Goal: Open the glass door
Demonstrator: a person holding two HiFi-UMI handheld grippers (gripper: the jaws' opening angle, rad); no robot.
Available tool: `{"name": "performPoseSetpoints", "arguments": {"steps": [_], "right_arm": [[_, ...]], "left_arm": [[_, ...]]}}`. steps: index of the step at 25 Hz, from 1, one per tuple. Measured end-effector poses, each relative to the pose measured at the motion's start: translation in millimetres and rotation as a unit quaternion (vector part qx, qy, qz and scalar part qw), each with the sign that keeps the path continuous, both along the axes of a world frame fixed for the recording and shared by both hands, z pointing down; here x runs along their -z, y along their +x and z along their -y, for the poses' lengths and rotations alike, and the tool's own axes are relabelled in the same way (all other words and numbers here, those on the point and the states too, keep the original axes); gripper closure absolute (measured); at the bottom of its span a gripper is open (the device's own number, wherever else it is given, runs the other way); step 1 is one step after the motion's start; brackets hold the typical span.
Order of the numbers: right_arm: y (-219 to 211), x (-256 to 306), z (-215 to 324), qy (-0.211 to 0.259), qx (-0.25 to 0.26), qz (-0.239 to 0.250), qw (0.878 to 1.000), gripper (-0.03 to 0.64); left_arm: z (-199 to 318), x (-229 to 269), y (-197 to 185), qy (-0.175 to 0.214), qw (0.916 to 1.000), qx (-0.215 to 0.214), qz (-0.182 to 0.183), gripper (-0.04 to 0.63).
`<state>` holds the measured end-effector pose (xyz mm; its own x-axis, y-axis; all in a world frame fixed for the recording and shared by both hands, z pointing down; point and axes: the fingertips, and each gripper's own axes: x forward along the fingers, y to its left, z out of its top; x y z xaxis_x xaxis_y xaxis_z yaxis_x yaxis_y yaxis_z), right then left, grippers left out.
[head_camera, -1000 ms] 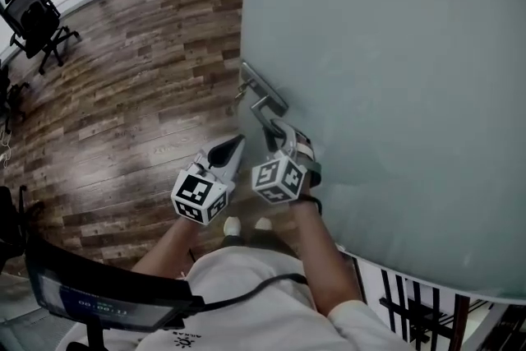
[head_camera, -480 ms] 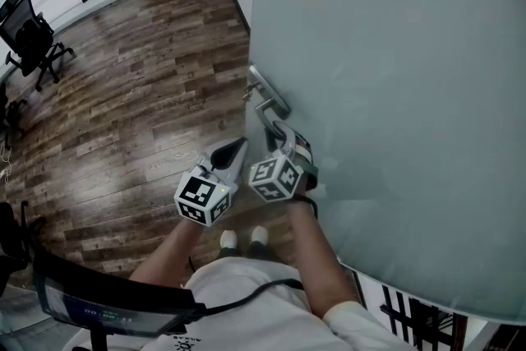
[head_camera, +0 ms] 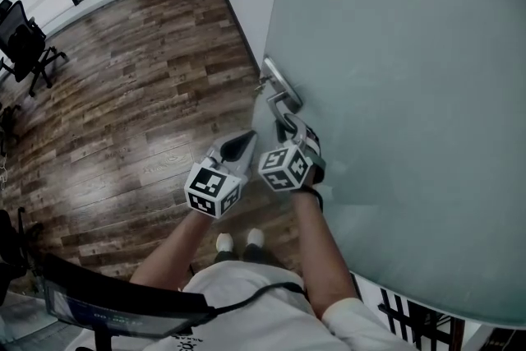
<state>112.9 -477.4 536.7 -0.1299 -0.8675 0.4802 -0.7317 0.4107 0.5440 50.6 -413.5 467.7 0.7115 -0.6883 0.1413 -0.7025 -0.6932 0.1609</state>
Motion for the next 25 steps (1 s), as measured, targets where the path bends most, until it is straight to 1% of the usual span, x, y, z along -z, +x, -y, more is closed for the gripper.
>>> {"name": "performPoseSetpoints", "arguments": {"steps": [3,6,16,20,25], "right_arm": [[11,0,10,0.000,-0.010,0.001,1.000,0.518],[23,-5,18,-0.002,-0.017,0.002,1.000,0.519],[50,-1,37,-0.004,-0.040,0.003,0.999,0.520],[59,-7,51,-0.006,-0.046,0.005,0.999,0.520],[70,-7,49,-0.008,-0.055,0.006,0.998,0.520]], "left_arm": [[12,-4,15,-0.011,0.9998,-0.016,0.002,0.591],[24,-11,27,-0.013,0.9997,-0.020,0.002,0.591],[60,-13,49,0.006,0.9987,-0.042,0.028,0.591],[79,-15,64,0.011,0.9981,-0.052,0.030,0.591],[79,-13,78,0.013,0.9974,-0.064,0.030,0.591]]}}
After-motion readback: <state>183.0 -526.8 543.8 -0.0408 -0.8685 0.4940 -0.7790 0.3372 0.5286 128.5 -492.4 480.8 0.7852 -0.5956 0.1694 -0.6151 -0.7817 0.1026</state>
